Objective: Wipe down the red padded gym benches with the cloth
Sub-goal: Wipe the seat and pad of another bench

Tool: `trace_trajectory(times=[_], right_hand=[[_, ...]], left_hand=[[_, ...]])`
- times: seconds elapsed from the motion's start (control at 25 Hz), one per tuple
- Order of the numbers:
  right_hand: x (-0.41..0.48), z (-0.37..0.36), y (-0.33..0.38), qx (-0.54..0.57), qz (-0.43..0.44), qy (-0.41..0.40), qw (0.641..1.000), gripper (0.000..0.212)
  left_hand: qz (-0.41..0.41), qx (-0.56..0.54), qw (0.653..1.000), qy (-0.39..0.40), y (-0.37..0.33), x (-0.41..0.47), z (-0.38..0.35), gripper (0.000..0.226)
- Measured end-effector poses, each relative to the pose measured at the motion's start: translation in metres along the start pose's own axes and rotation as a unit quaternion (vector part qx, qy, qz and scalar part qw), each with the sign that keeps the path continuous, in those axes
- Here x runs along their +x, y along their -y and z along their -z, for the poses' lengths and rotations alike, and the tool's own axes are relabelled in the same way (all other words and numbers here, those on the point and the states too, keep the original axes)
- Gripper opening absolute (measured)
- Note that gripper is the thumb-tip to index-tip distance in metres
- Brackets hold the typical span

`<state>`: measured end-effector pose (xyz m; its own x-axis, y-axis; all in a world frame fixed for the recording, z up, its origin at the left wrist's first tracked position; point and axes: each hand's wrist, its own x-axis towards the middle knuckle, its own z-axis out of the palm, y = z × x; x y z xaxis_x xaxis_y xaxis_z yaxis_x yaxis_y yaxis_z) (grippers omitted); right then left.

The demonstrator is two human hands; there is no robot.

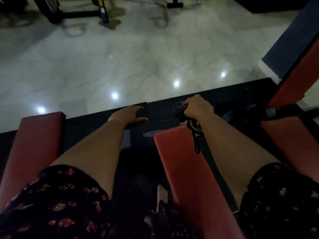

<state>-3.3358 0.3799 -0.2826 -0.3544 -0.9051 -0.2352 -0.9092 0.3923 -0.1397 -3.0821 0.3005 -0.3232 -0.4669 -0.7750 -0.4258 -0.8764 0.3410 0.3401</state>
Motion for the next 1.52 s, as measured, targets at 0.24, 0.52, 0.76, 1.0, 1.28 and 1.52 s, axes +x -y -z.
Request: trace_trajectory(times=[0.24,0.52,0.76,1.0,1.28,1.52], right_hand=[[-0.014,0.016,0.048,0.061,0.033,-0.021,0.997,0.043],[-0.038,0.003,0.069,0.047,0.065,-0.009,0.997,0.042],[-0.060,-0.007,0.042,0.067,0.059,-0.028,0.996,0.028],[-0.113,-0.004,-0.034,0.061,0.035,-0.033,0.997,0.031],[-0.204,0.028,-0.152,0.037,-0.067,-0.058,0.995,0.032],[-0.271,0.047,-0.232,0.062,-0.160,-0.091,0.981,0.034]], left_hand=[[0.039,0.021,0.995,-0.093,0.028,-0.042,0.049,0.069],[0.064,0.042,0.992,-0.098,0.043,-0.081,0.046,0.065],[0.061,0.069,0.992,-0.092,0.009,-0.103,0.019,0.064],[0.013,0.091,0.993,-0.076,-0.069,-0.122,-0.016,0.066],[-0.081,0.055,0.992,-0.077,-0.189,-0.133,-0.055,0.068],[-0.145,0.031,0.987,-0.057,-0.280,-0.147,-0.090,0.063]])
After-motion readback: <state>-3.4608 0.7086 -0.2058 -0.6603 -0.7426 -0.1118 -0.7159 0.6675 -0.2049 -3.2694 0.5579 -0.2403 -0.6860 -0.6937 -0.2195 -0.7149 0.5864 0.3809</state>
